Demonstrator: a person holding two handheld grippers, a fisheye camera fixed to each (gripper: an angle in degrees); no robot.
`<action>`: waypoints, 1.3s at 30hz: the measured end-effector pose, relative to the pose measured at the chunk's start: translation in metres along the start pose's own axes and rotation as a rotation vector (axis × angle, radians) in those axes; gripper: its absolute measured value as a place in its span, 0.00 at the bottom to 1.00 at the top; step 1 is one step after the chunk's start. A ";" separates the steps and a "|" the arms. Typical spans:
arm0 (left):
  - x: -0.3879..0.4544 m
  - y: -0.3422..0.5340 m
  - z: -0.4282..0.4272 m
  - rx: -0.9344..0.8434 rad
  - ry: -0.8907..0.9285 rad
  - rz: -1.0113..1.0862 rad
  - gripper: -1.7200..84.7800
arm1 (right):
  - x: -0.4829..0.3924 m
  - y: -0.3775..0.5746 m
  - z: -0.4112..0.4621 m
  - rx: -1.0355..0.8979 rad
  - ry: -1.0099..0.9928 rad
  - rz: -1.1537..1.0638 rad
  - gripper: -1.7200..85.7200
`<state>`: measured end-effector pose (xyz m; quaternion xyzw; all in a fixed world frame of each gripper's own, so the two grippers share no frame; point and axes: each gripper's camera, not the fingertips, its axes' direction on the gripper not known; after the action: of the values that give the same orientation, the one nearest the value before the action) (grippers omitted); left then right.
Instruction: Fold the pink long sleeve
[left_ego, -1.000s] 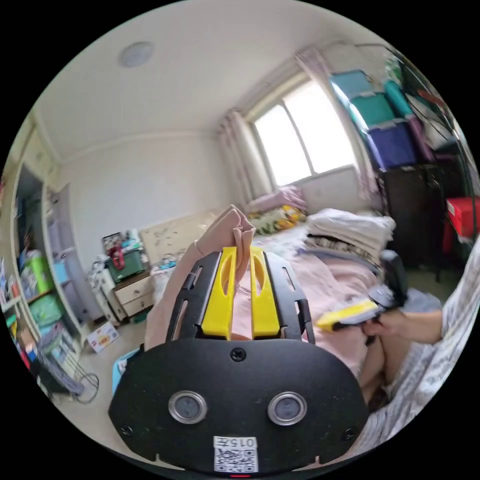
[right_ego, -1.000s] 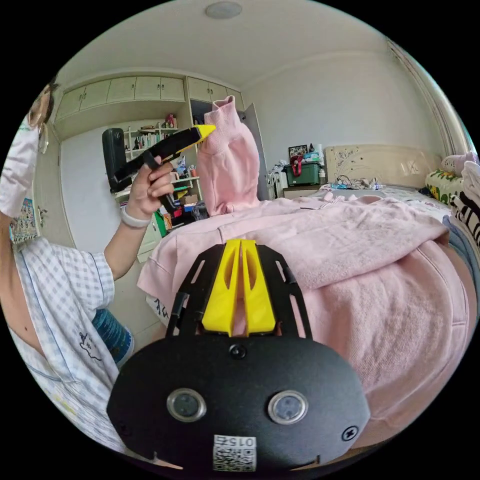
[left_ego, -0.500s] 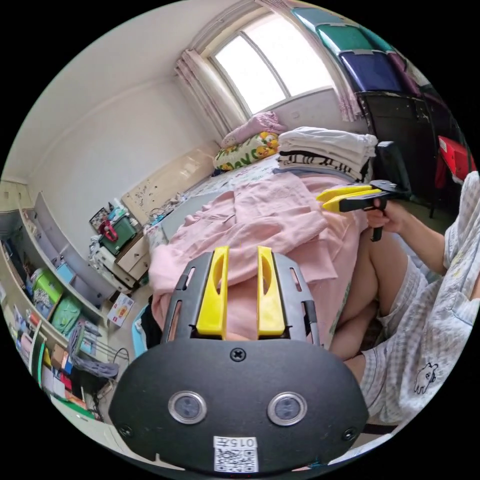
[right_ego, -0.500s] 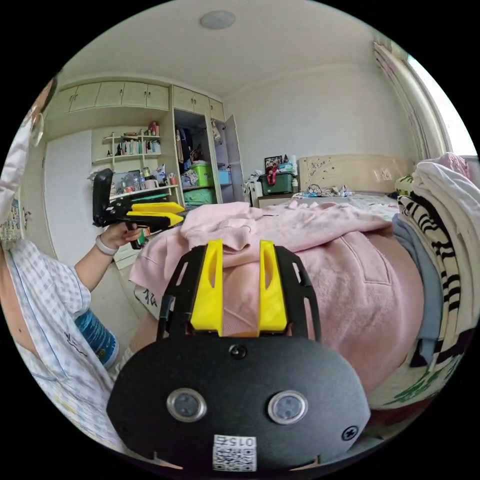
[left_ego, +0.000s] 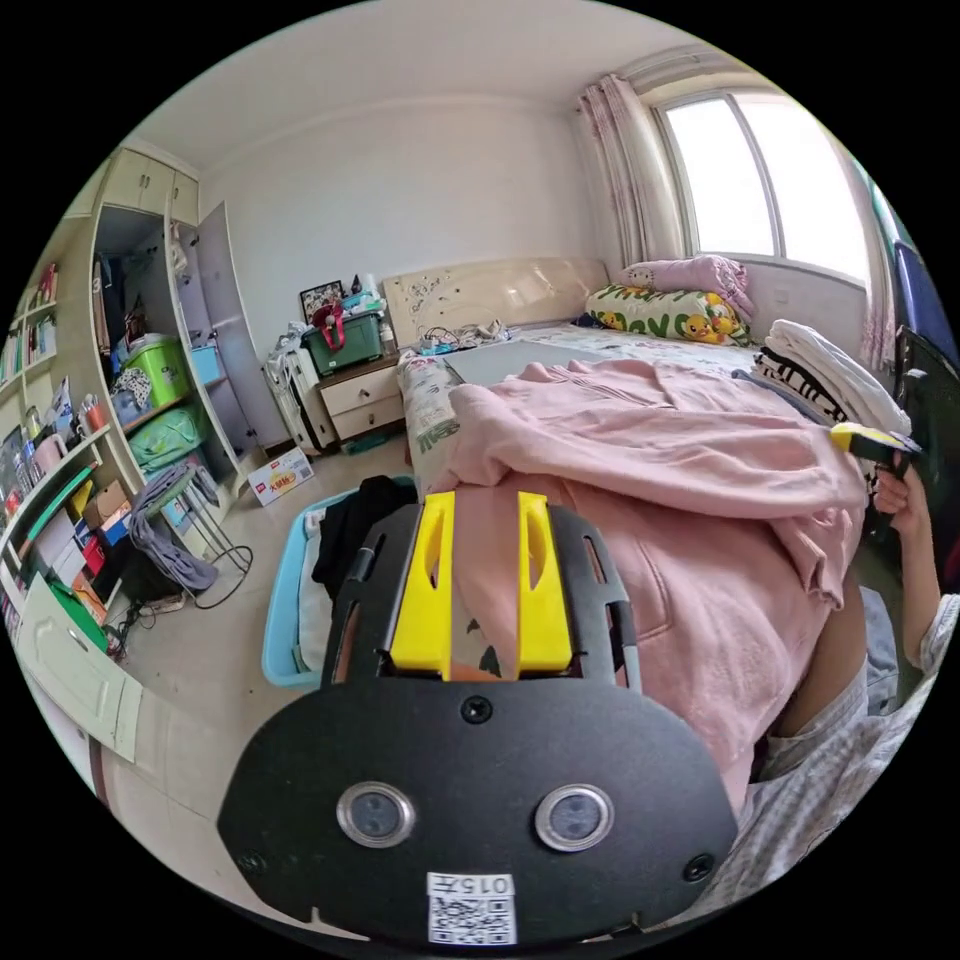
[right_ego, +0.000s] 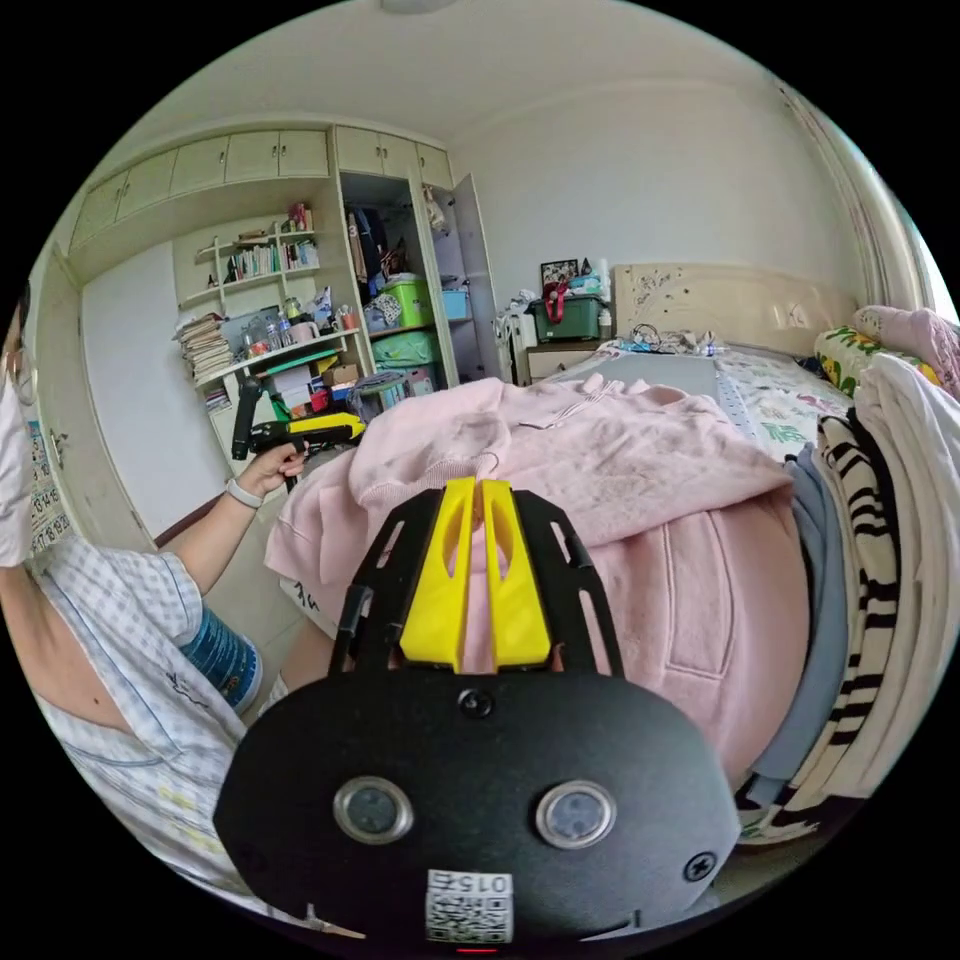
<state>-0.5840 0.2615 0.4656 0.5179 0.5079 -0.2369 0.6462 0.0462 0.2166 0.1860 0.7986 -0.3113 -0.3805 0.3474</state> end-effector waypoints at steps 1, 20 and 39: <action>-0.007 -0.008 0.007 0.003 -0.010 0.007 0.13 | 0.006 -0.001 -0.014 0.036 0.041 0.021 0.02; -0.103 -0.075 0.054 -0.052 0.030 0.063 0.11 | -0.011 0.025 -0.050 -0.042 0.316 -0.026 0.09; 0.122 -0.015 -0.097 0.232 0.597 0.128 0.11 | -0.079 0.058 -0.074 0.094 0.158 -0.154 0.03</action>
<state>-0.5908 0.3715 0.3540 0.6657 0.6109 -0.0900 0.4190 0.0530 0.2674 0.2973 0.8630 -0.2383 -0.3267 0.3030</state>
